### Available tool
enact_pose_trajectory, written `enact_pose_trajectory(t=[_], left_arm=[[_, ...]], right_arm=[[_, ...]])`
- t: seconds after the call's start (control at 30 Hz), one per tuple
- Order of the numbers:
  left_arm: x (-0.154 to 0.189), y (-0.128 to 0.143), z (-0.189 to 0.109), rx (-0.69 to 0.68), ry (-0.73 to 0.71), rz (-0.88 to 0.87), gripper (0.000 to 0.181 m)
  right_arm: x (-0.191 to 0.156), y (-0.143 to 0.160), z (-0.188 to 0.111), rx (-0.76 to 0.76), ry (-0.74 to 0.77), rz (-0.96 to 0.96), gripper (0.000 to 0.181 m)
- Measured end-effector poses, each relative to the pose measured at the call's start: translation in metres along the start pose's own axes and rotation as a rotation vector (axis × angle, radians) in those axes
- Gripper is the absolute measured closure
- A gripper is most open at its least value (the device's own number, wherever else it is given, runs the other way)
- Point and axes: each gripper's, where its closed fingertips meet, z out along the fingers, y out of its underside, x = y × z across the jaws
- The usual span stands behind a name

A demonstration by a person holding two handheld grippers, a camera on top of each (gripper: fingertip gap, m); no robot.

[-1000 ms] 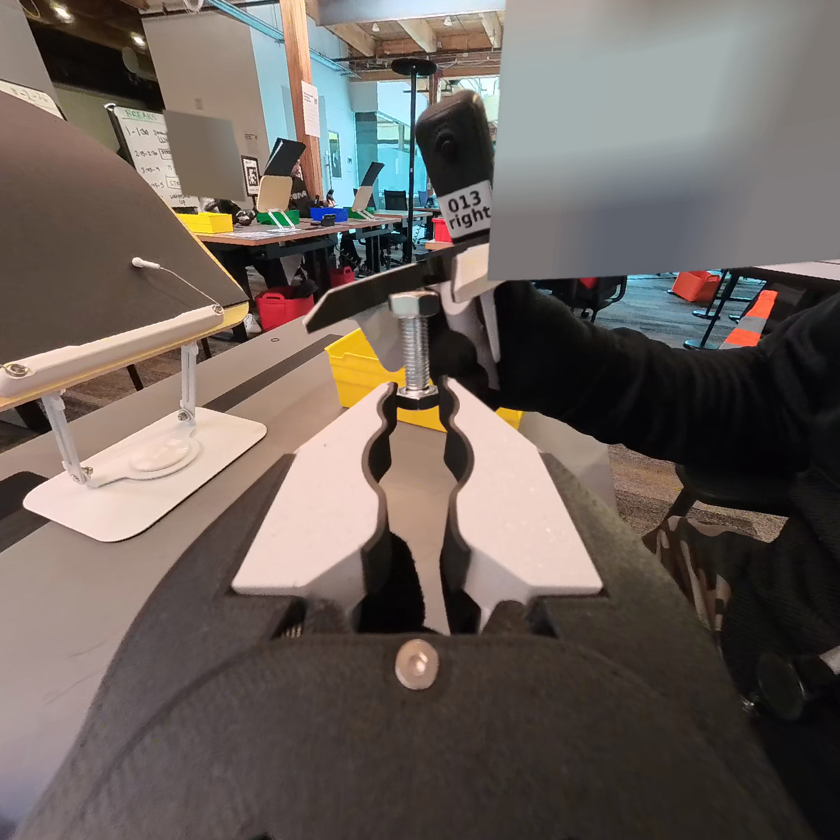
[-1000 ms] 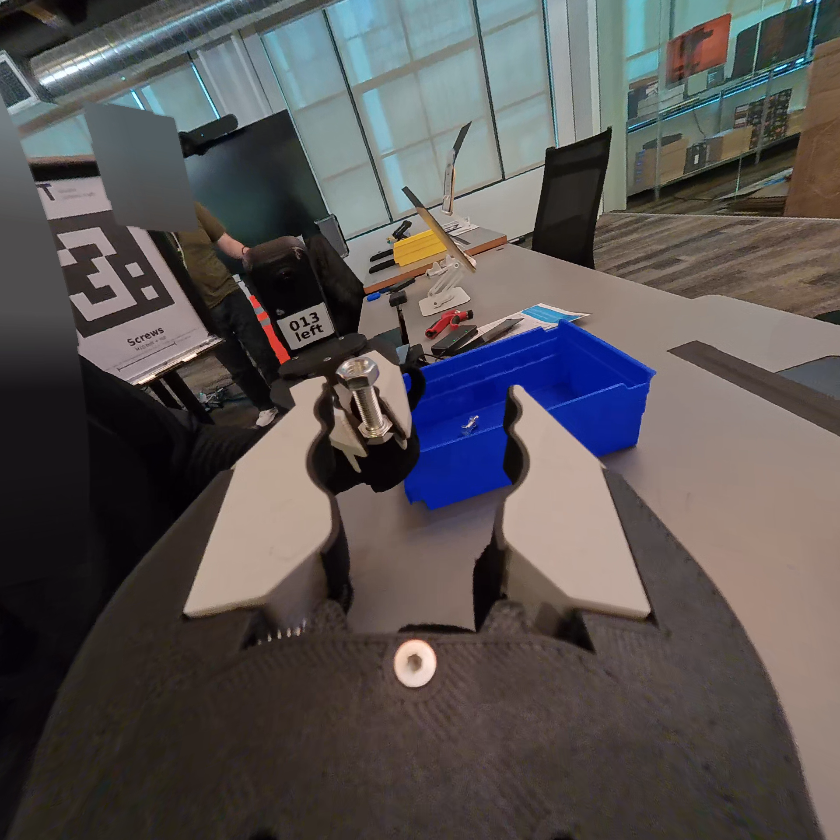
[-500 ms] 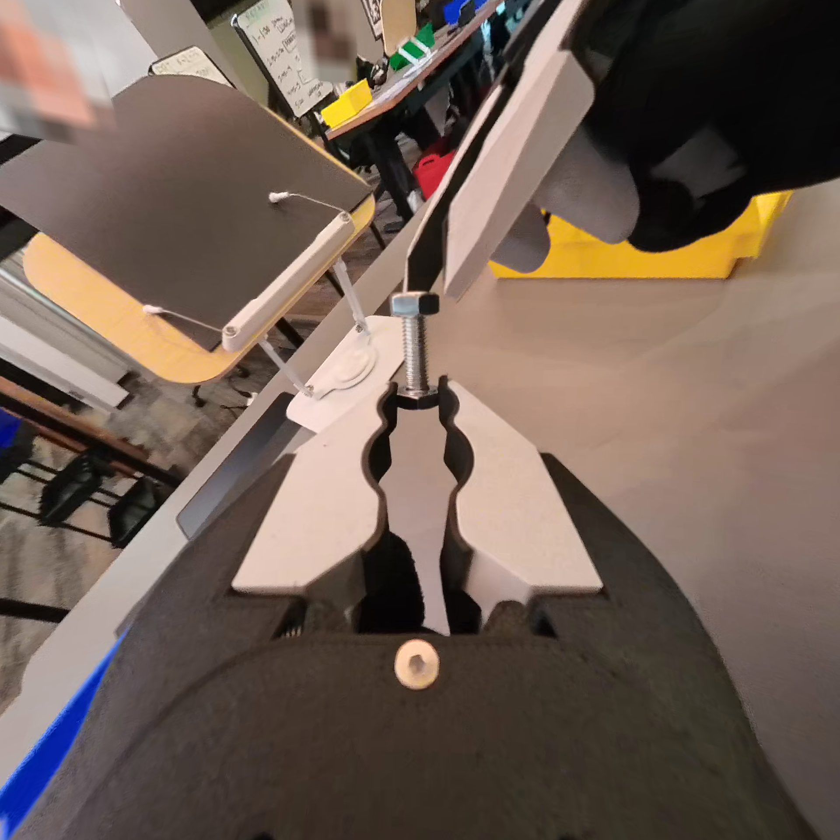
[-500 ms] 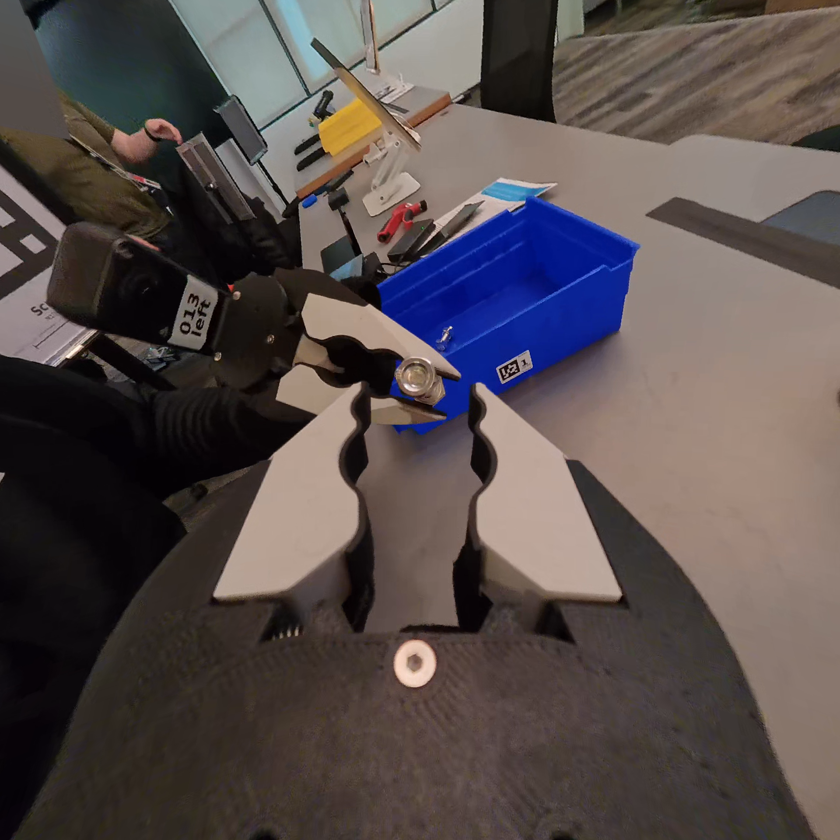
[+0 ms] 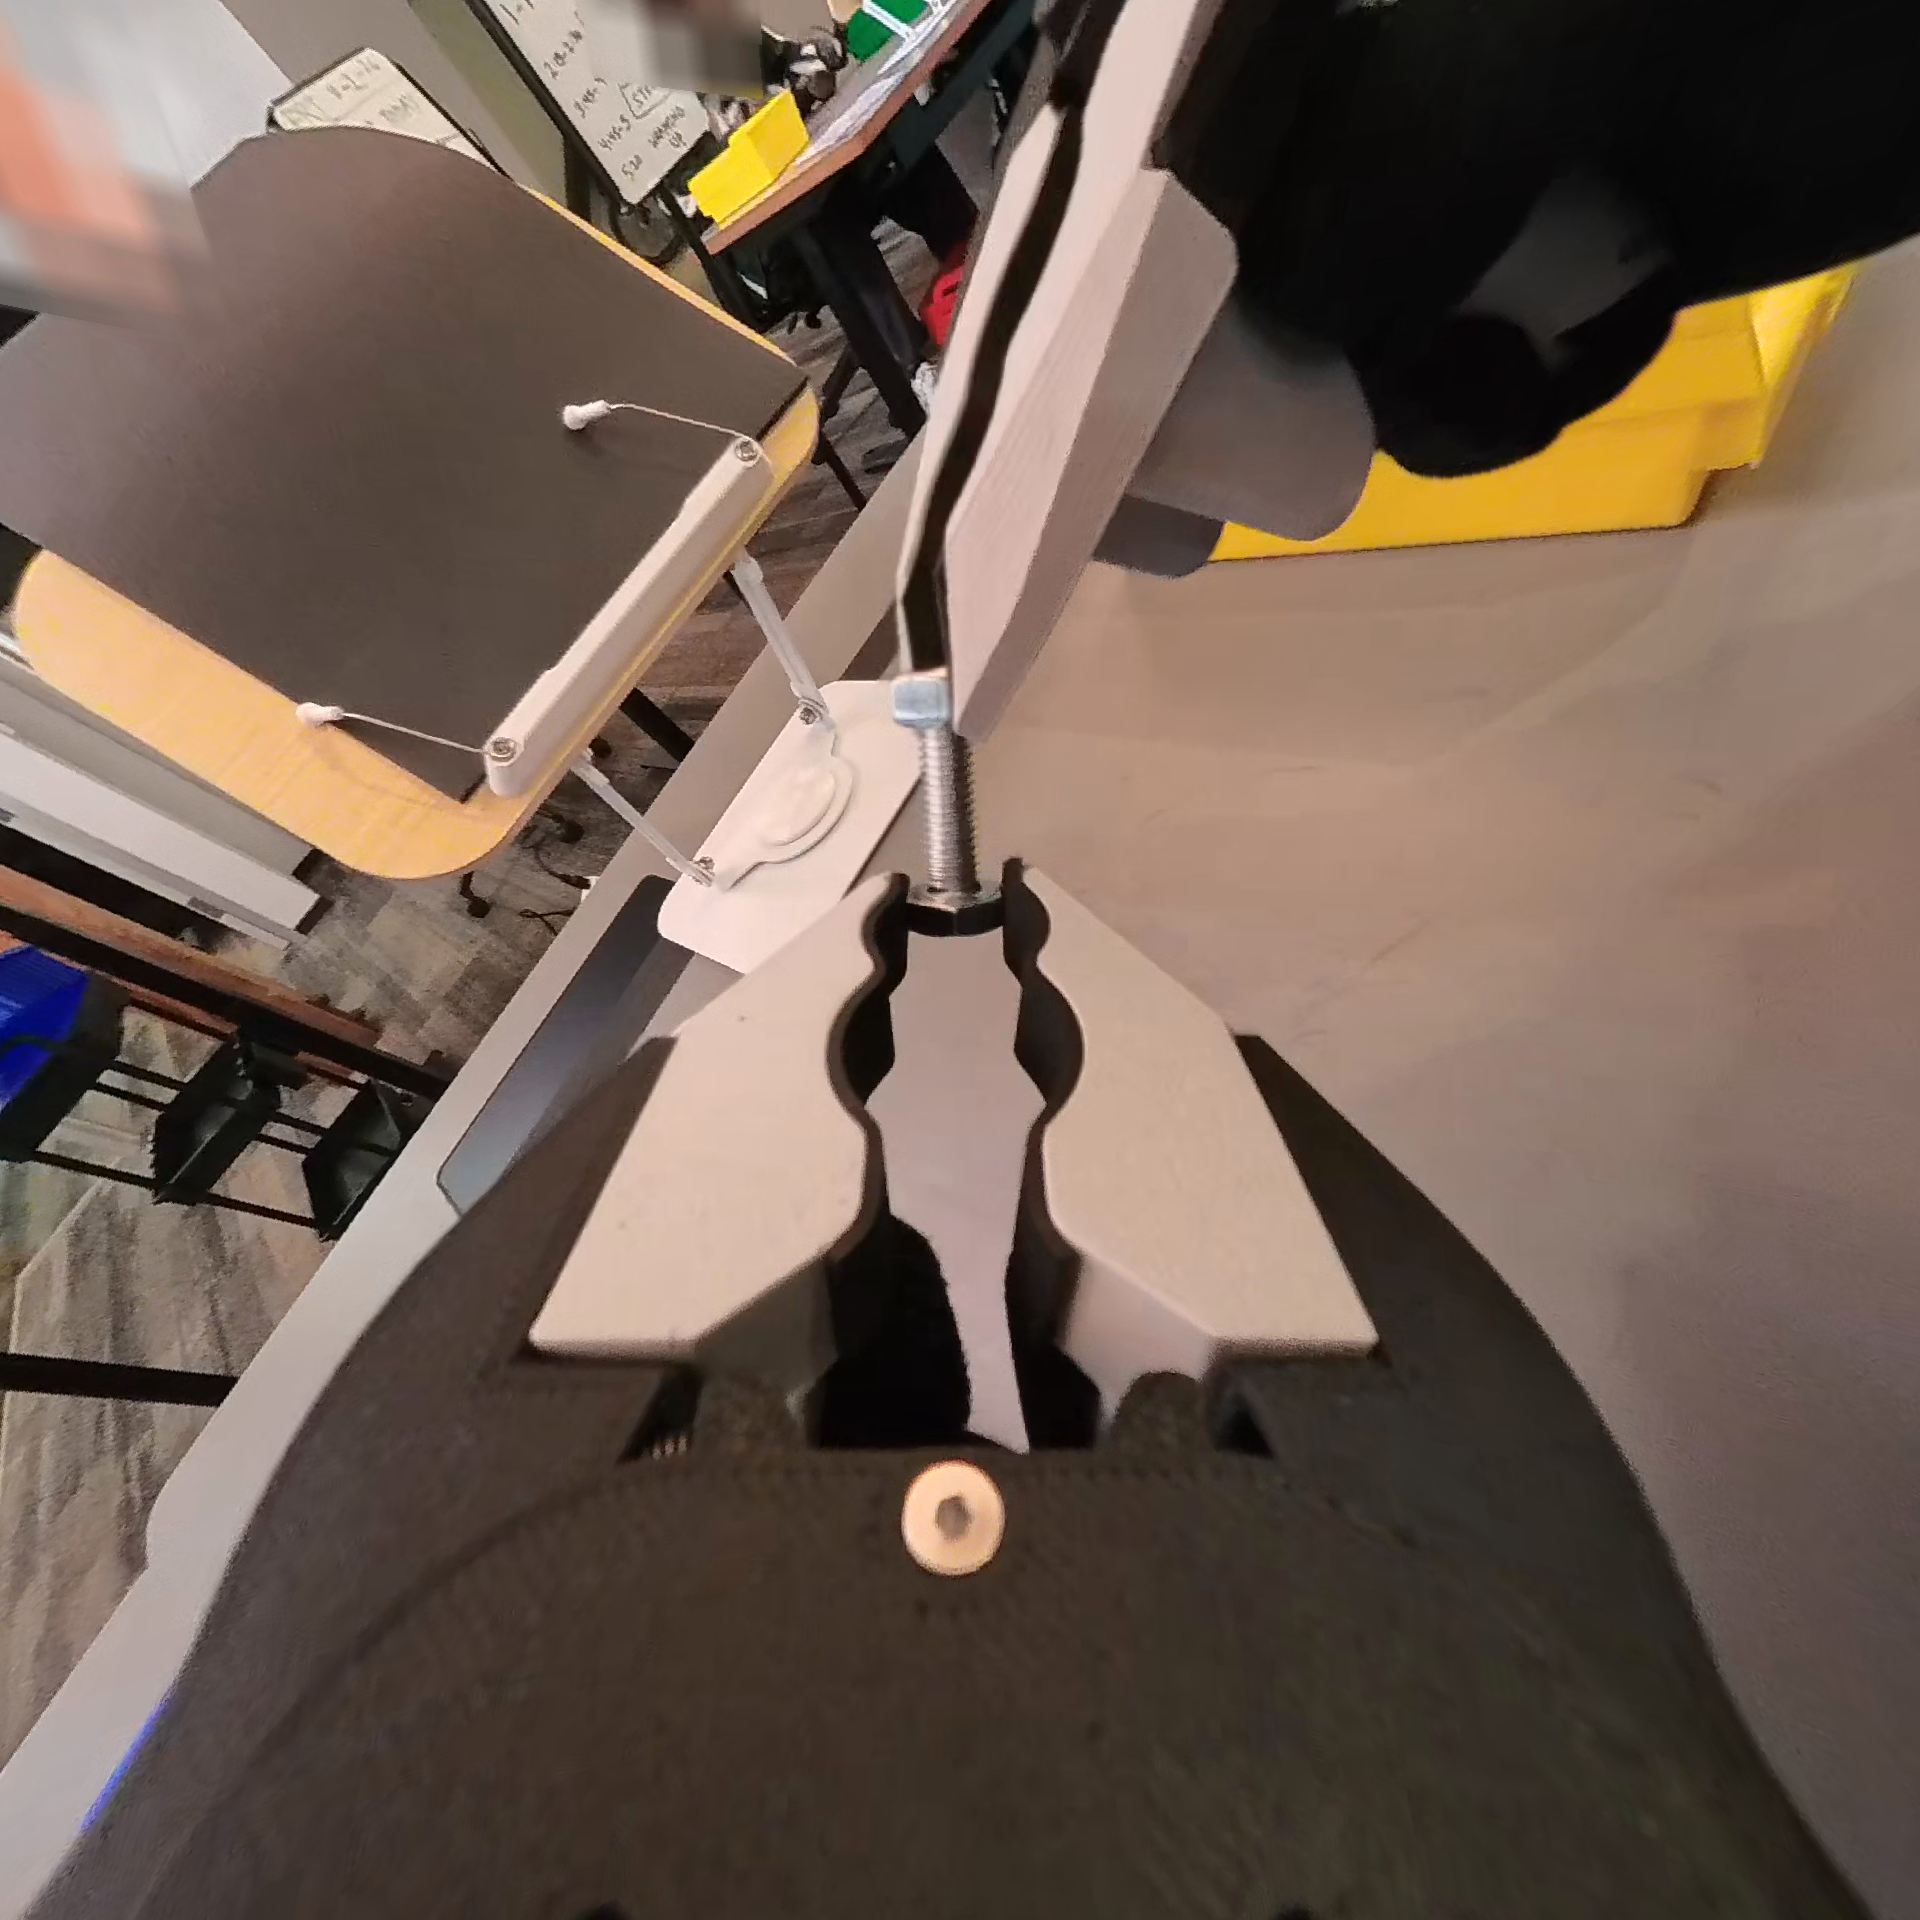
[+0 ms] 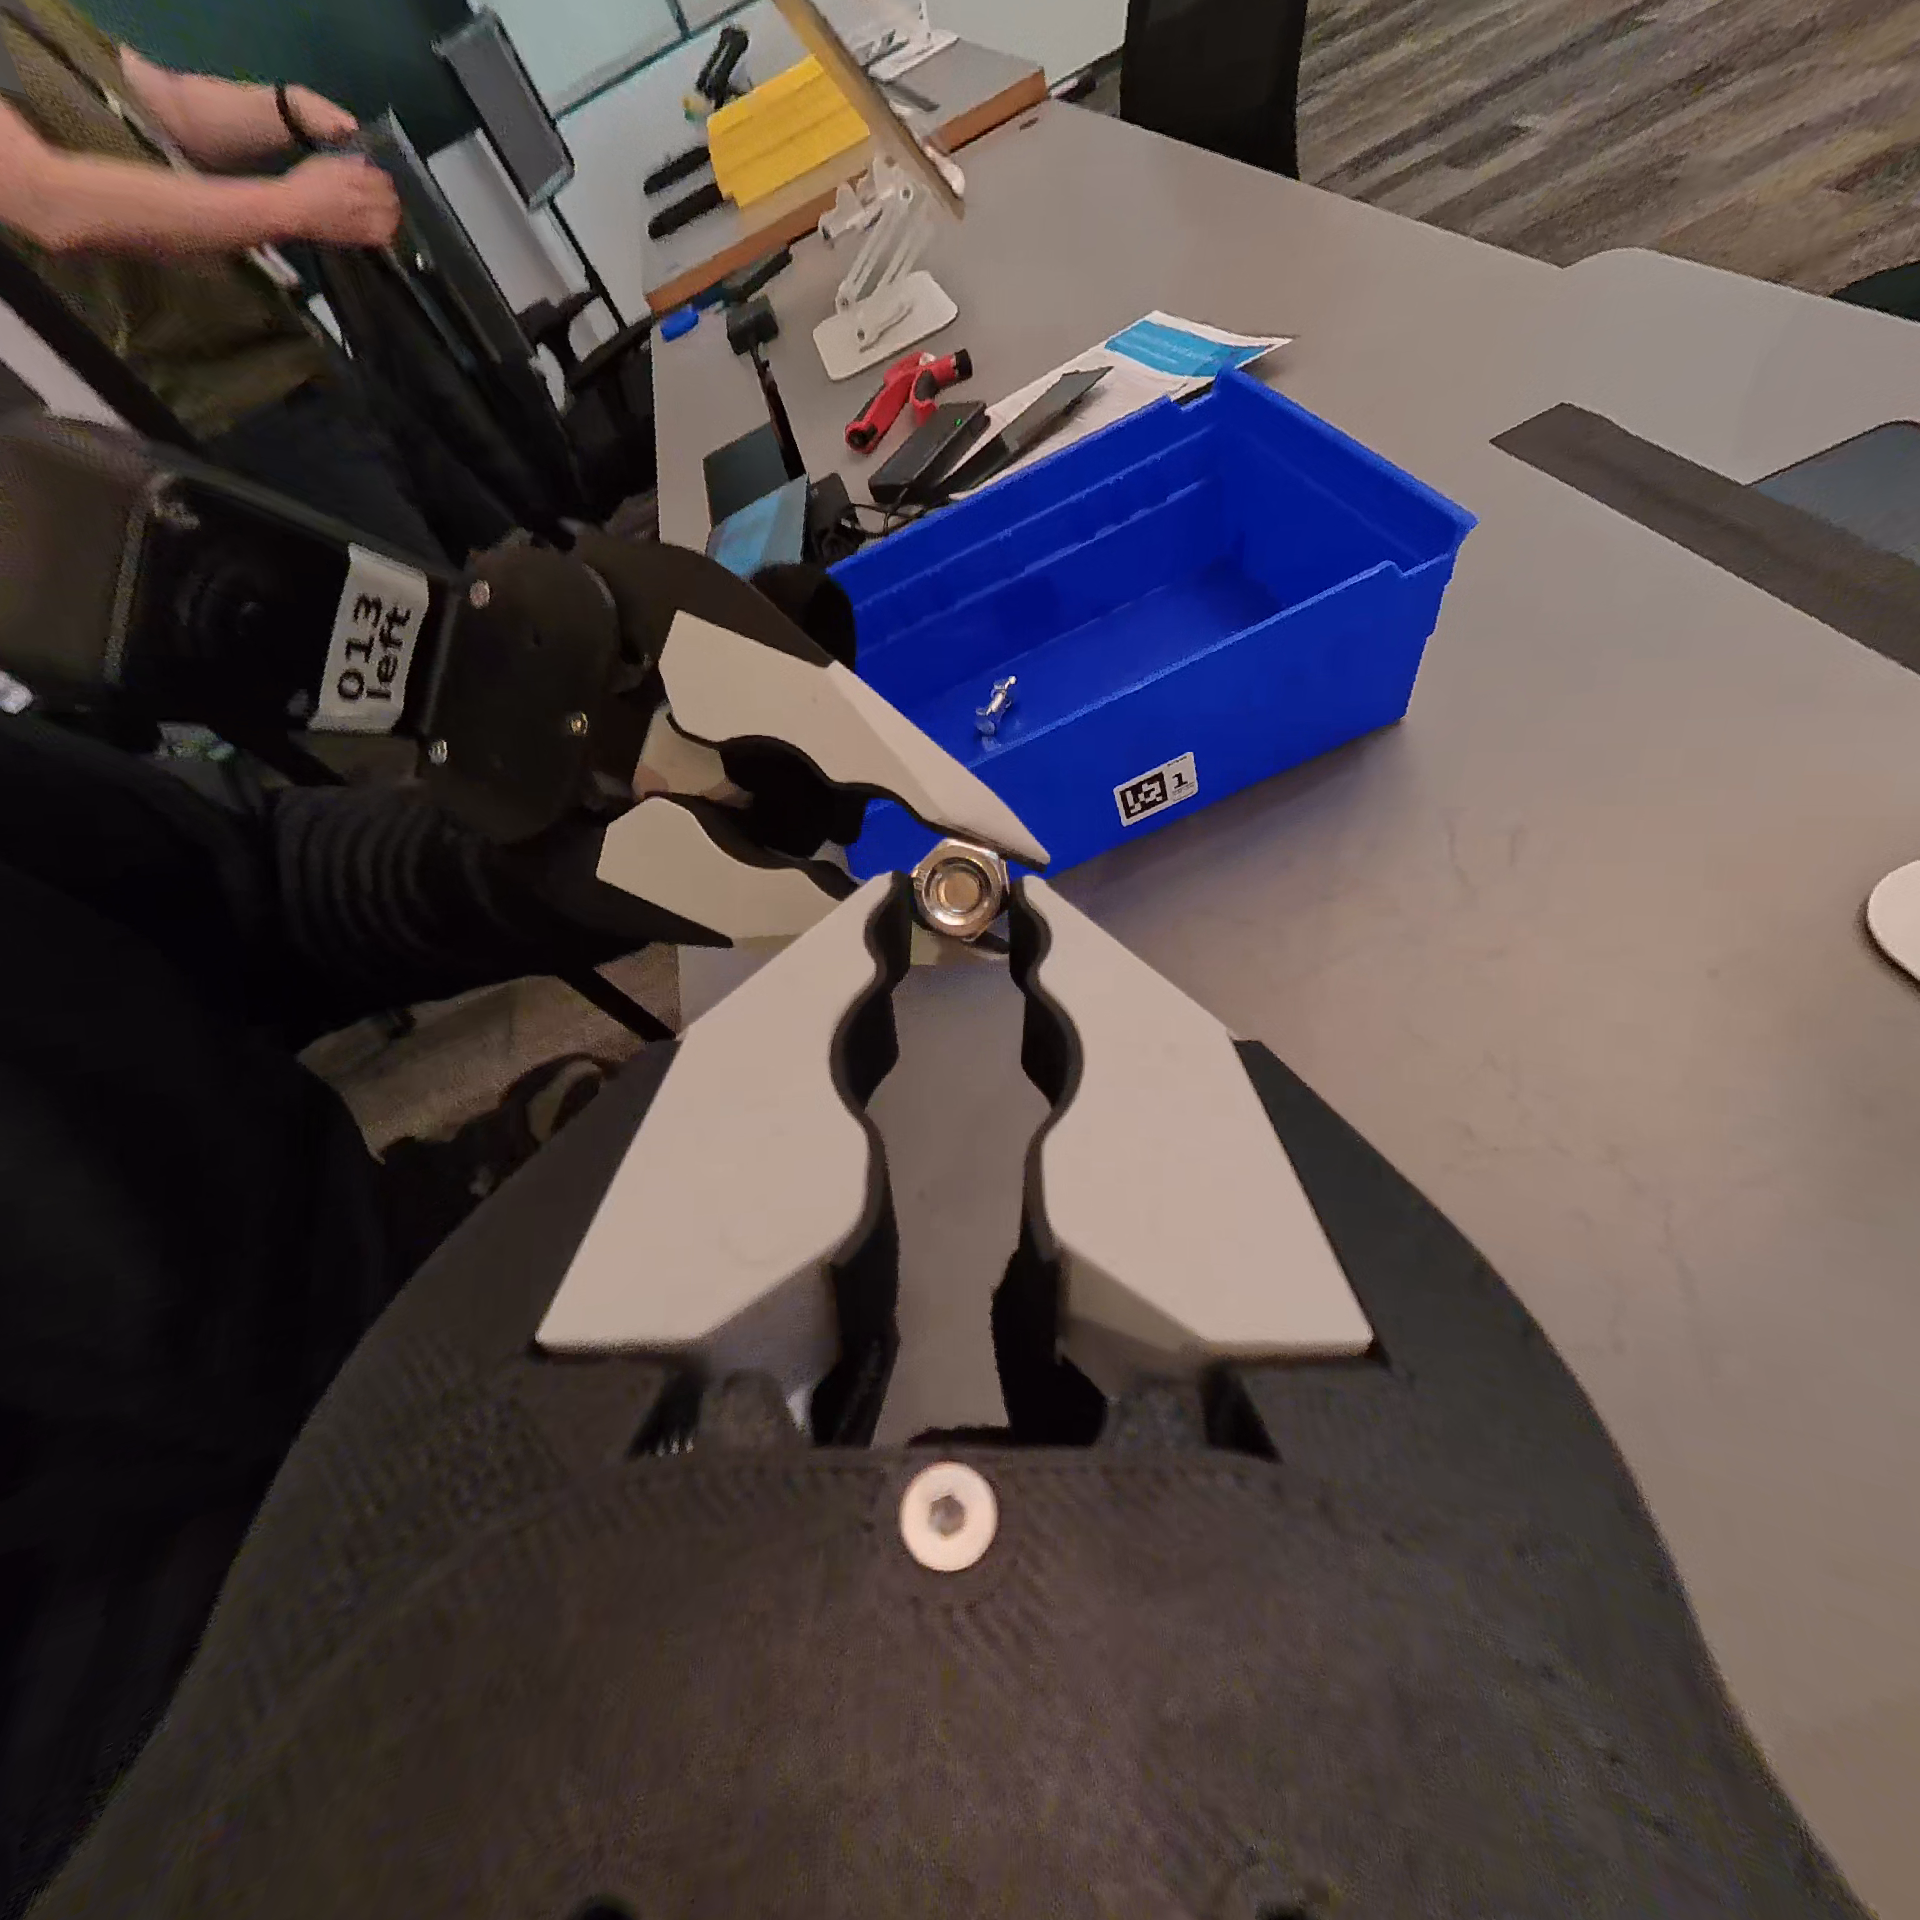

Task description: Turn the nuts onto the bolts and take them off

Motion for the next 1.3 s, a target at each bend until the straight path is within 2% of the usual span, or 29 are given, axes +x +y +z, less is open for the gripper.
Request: enact_pose_trajectory(t=[0.3, 0.33, 0.4, 0.5, 0.67, 0.8, 0.93, 1.03, 1.1, 1.3], left_arm=[[0.007, 0.000, -0.002, 0.019, 0.121, -0.070, 0.165], [0.007, -0.001, -0.002, 0.022, 0.121, -0.073, 0.165], [0.006, -0.001, -0.001, 0.022, 0.116, -0.075, 0.165], [0.003, 0.000, -0.001, 0.019, 0.094, -0.077, 0.165], [-0.002, 0.006, 0.002, -0.030, 0.030, -0.040, 0.165], [0.000, 0.012, 0.006, -0.095, -0.021, 0.038, 0.165], [0.003, 0.014, 0.008, -0.132, -0.047, 0.092, 0.166], [0.005, 0.014, 0.008, -0.128, -0.014, 0.064, 0.165], [0.009, 0.015, 0.008, -0.117, 0.043, 0.009, 0.165], [0.030, 0.003, 0.004, 0.015, 0.371, -0.346, 0.165]], right_arm=[[-0.003, 0.006, 0.000, -0.186, -0.021, -0.269, 0.165], [-0.002, 0.006, 0.001, -0.201, -0.017, -0.281, 0.162], [0.002, 0.004, 0.003, -0.205, 0.019, -0.270, 0.131], [0.008, 0.001, 0.001, -0.155, 0.055, -0.186, 0.129], [0.007, 0.002, -0.002, -0.043, 0.032, 0.084, 0.135], [0.008, 0.009, 0.006, -0.013, 0.009, 0.205, 0.139], [0.011, 0.010, 0.009, -0.001, -0.011, 0.228, 0.165], [0.012, 0.012, 0.010, -0.036, 0.005, 0.135, 0.165], [0.011, 0.017, 0.009, -0.113, 0.027, -0.005, 0.165], [0.001, 0.022, 0.001, -0.398, 0.145, -0.677, 0.166]])
